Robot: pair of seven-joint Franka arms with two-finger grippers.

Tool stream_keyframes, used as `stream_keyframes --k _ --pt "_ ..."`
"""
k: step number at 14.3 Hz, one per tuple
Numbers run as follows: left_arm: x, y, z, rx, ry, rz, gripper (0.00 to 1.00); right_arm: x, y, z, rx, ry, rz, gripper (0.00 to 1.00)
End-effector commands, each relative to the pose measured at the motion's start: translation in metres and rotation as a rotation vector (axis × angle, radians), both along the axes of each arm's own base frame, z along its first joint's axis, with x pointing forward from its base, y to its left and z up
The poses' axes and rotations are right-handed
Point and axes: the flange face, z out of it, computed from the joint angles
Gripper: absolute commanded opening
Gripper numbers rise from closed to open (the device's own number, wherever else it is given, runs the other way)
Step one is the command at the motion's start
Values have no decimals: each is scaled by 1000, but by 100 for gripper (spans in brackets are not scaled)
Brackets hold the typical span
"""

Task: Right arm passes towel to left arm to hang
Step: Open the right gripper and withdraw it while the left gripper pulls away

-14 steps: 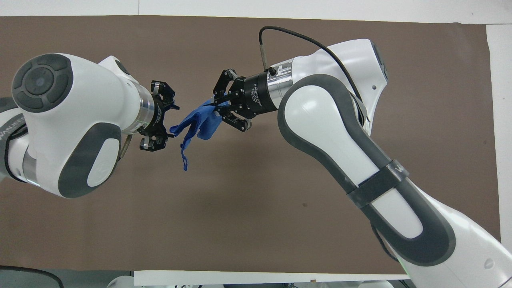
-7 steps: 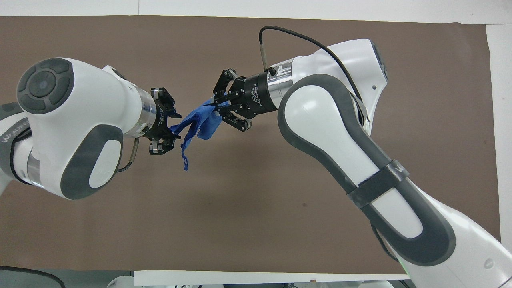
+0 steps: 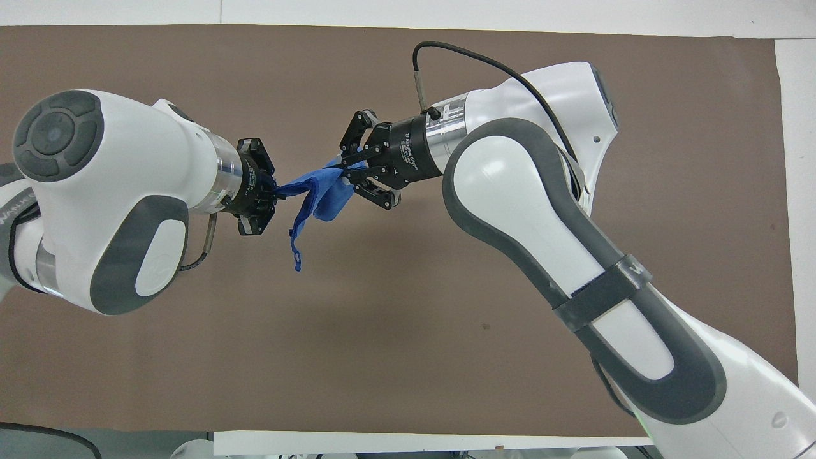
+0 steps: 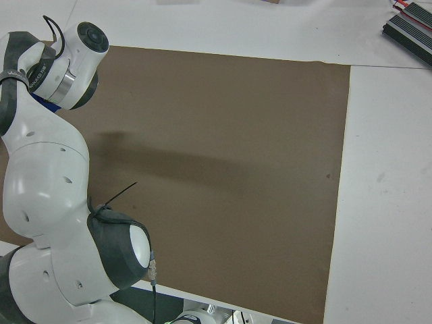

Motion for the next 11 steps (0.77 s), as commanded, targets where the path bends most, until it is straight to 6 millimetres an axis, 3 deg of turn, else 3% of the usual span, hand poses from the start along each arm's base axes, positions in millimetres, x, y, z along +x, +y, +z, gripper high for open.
stream_keyframes --k 1,2,3,4,5,8,11 --pt "0 6 5 -5 -34 -107 0 0 -2 0 11 10 -23 10" --pt "3 6 10 -5 -49 -149 0 0 -2 0 11 10 -23 19" --pt "5 6 17 -8 -62 -168 0 0 -2 0 10 2 -18 36" --pt "6 6 20 -8 -69 -178 0 0 -2 0 3 -7 -12 61" --pt "6 6 23 -9 -75 -186 0 0 -3 0 -1 -24 1 97" --pt "7 7 41 -6 -85 -240 0 3 -13 1 -91 -148 89 100" --pt "12 19 69 10 -85 -324 0 -3 -30 16 -379 -388 324 100"
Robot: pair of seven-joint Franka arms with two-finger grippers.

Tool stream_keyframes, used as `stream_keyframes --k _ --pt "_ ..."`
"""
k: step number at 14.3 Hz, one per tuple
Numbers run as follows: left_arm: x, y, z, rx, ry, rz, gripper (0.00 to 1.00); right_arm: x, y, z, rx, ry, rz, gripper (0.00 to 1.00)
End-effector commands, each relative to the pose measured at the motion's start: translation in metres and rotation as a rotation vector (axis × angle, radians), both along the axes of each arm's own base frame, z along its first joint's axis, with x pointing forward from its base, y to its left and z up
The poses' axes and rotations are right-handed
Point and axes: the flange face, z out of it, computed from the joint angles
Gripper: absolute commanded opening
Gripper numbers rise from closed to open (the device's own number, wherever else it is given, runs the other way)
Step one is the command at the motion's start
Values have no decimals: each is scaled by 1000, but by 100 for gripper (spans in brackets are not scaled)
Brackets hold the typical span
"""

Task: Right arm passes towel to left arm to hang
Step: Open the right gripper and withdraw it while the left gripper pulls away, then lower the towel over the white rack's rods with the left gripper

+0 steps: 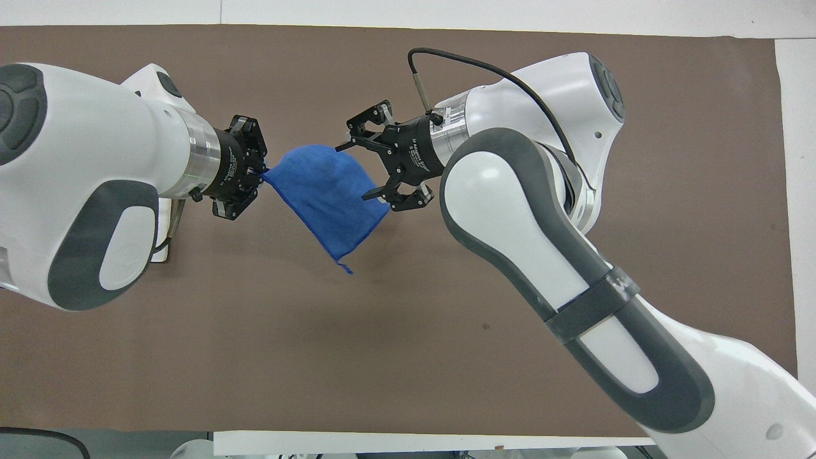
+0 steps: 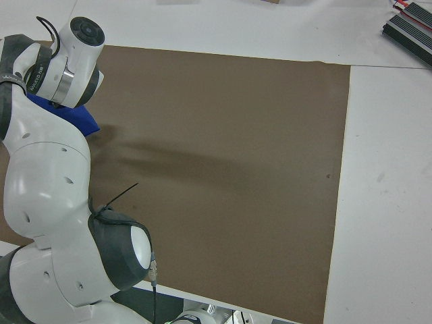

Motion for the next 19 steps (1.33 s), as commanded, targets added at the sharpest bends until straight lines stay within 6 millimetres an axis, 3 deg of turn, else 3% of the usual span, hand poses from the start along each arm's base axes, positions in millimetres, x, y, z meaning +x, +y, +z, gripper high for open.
stream_keyframes --k 1,4,6,9,12,14,17,19 --pt "3 20 25 41 5 -75 0 -4 -26 12 -218 -177 214 100" --pt "12 61 22 152 16 -151 0 11 -82 3 -370 -273 445 100" --pt "20 92 23 203 11 -177 0 26 -133 1 -494 -306 548 100" --pt "32 147 10 211 24 -163 0 34 -197 19 -650 -363 731 100" --pt "37 205 -10 206 -92 -109 0 28 -252 46 -714 -320 786 100" --pt "36 241 -19 218 -107 -108 0 21 -287 76 -747 -315 842 100" --pt "37 276 -23 224 -108 -68 0 9 -311 141 -792 -312 902 100" --pt "37 290 -25 226 -124 -39 0 -1 -315 170 -794 -298 890 100"
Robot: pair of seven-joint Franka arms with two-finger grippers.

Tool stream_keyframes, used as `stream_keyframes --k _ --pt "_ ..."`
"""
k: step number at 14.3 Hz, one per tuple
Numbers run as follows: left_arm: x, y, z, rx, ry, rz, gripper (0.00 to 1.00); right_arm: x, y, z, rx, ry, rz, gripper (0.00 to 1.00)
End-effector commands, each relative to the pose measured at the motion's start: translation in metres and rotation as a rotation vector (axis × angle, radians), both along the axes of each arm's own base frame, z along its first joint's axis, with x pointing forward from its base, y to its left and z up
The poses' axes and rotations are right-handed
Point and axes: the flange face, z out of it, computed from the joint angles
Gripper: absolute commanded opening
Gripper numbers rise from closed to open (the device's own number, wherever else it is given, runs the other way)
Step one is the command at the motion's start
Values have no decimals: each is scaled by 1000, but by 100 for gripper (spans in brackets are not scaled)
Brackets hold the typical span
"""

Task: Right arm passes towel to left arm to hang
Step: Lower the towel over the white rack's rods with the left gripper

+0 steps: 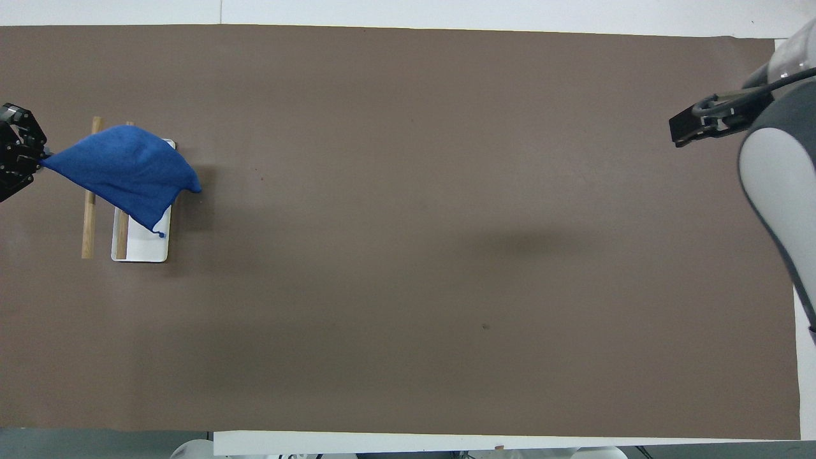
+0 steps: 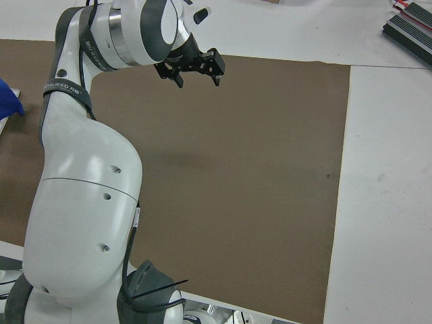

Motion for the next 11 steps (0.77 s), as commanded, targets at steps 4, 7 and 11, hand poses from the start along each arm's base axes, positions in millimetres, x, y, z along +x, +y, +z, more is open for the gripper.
stream_keyframes --k 4,7,11 --pt "-33 41 -26 18 -65 59 1 -26 -20 57 -17 33 -27 100" --pt "-33 59 -35 24 -97 91 1 -36 -13 58 -21 57 -25 100" --pt "-29 74 -28 95 -116 37 1 -32 -26 56 78 45 -51 100"
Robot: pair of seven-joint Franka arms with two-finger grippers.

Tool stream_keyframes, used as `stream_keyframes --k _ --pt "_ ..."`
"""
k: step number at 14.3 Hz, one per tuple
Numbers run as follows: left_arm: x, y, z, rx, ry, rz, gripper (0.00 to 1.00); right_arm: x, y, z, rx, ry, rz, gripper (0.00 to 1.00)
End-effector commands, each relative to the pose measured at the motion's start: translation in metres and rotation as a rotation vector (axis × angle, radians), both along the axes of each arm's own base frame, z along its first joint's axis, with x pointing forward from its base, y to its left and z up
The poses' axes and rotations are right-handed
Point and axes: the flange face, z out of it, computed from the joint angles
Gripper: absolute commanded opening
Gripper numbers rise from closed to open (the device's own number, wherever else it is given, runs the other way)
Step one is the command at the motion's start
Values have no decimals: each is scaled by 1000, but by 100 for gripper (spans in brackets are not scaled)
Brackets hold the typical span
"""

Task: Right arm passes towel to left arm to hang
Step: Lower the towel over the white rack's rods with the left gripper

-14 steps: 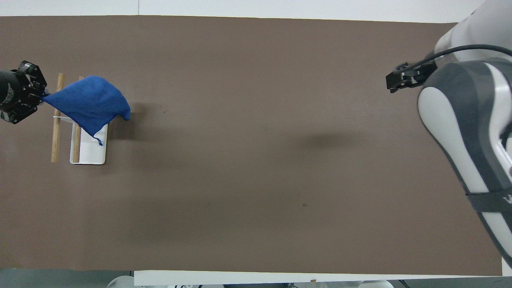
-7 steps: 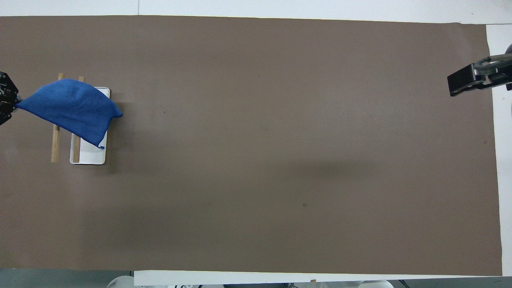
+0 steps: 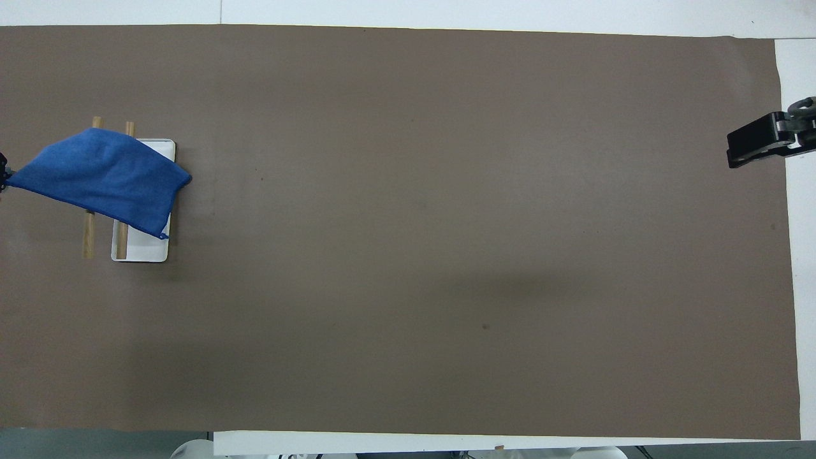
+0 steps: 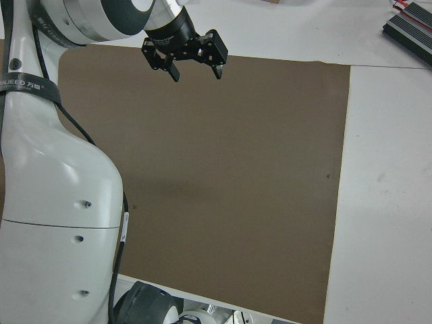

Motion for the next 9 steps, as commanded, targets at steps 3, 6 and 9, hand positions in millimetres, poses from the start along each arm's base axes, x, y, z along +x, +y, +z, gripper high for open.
stream_keyframes --k 3,6,9 --pt "-1 16 9 106 -16 -61 1 0 -13 1 43 -8 -4 100" --pt "-7 24 5 111 -4 -69 1 0 -10 -1 42 -6 -4 100" --pt "-8 25 -9 105 24 -71 33 -1 -6 -3 36 0 -6 100"
